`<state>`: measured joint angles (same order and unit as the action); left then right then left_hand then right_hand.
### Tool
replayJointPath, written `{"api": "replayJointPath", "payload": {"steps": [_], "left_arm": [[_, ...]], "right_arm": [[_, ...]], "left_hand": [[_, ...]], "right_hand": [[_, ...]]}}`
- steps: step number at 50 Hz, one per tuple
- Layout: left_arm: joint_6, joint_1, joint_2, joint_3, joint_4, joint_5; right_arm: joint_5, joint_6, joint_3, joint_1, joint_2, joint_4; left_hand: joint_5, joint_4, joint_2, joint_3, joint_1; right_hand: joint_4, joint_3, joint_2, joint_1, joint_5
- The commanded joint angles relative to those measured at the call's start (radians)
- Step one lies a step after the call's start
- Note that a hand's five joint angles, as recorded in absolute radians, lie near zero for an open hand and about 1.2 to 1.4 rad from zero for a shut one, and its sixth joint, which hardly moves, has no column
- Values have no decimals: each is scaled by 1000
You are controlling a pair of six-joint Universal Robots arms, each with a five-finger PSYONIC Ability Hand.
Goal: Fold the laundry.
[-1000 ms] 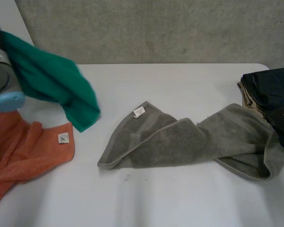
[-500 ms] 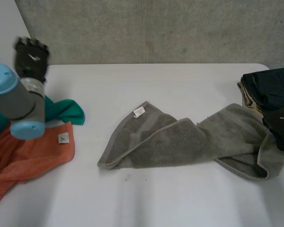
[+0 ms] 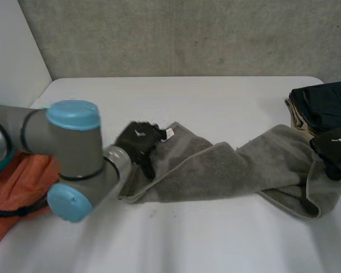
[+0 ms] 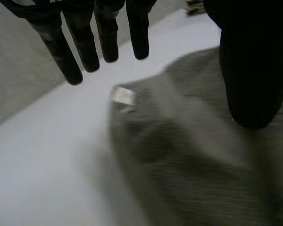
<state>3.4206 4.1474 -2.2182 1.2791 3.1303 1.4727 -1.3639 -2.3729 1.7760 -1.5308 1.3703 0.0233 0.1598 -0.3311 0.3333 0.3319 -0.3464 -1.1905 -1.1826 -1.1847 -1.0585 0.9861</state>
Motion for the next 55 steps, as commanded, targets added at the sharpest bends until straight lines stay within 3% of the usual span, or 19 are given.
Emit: {"api": "replayJointPath", "payload": {"steps": [1, 3, 5, 11, 22, 33, 36, 39, 40, 41, 46, 49, 50, 51, 54, 55], "left_arm": [[-20, -61, 17, 5, -85, 280], [-35, -81, 28, 11, -87, 372], [-53, -99, 29, 16, -87, 397], [-130, -118, 86, 69, -101, 397], [-138, -150, 187, 172, -104, 394], [-129, -156, 121, 175, -102, 393], [-124, -150, 68, 138, -101, 400], [-124, -150, 45, 99, -87, 405], [-123, -147, 37, 80, -76, 405], [-123, -144, 34, 72, -69, 405], [-71, -133, 29, 26, -24, 405], [2, -128, 34, 8, 10, 405], [20, -125, 37, 5, 25, 405], [54, -113, 40, 2, 54, 405], [100, -93, 49, -3, 100, 409], [126, -81, 63, -3, 122, 416]], "right_arm": [[2, 3, 10, 0, -2, -2], [2, 3, 14, 0, -3, -5], [2, 3, 14, -2, -5, -6], [0, 4, 19, -3, -11, -8], [0, 4, 25, -3, -13, -11], [0, 6, 33, -15, -13, -11], [2, 6, 34, -17, -13, -9], [-1, 12, 37, -17, -1, 4], [-1, 15, 39, -18, 4, 12], [-1, 18, 42, -18, 12, 23], [43, 134, 85, -15, 98, 229], [98, 308, 123, -2, 104, 473], [124, 375, 125, 0, 116, 572], [138, 403, 120, 3, 121, 610], [187, 402, 76, 34, 163, 613], [202, 391, 59, 41, 180, 601]], "left_hand": [[129, -132, 130, 131, -117], [117, -120, 118, 119, -105], [105, -109, 106, 108, -93], [79, -82, 80, 81, -67], [88, -91, 89, 90, -76], [99, -103, 100, 102, -87], [202, -205, 203, 204, -190], [723, -726, 724, 725, -711], [992, -995, 993, 995, -980], [1061, -1064, 1062, 1064, -1049], [1062, -1065, 1063, 1064, -1050], [1062, -1065, 1063, 1064, -1050], [1062, -1065, 1063, 1064, -1050], [1062, -1065, 1063, 1064, -1050], [1062, -1065, 1063, 1064, -1050], [1062, -1065, 1063, 1064, -1050]], "right_hand": [[-206, -214, -212, -338, 236], [-206, -214, -212, -338, 236], [-206, -214, -212, -338, 236], [-206, -214, -212, -338, 236], [-206, -214, -212, -338, 236], [-206, -214, -212, -338, 236], [-206, -214, -212, -338, 236], [-206, -214, -212, -338, 236], [-206, -214, -212, -338, 236], [-206, -214, -212, -338, 236], [-206, -214, -212, -338, 236], [-206, -214, -212, -338, 236], [-157, -165, -163, -289, 187], [41, 33, 35, -91, -11], [882, 874, 876, 750, -852], [929, 921, 923, 797, -899]]}}
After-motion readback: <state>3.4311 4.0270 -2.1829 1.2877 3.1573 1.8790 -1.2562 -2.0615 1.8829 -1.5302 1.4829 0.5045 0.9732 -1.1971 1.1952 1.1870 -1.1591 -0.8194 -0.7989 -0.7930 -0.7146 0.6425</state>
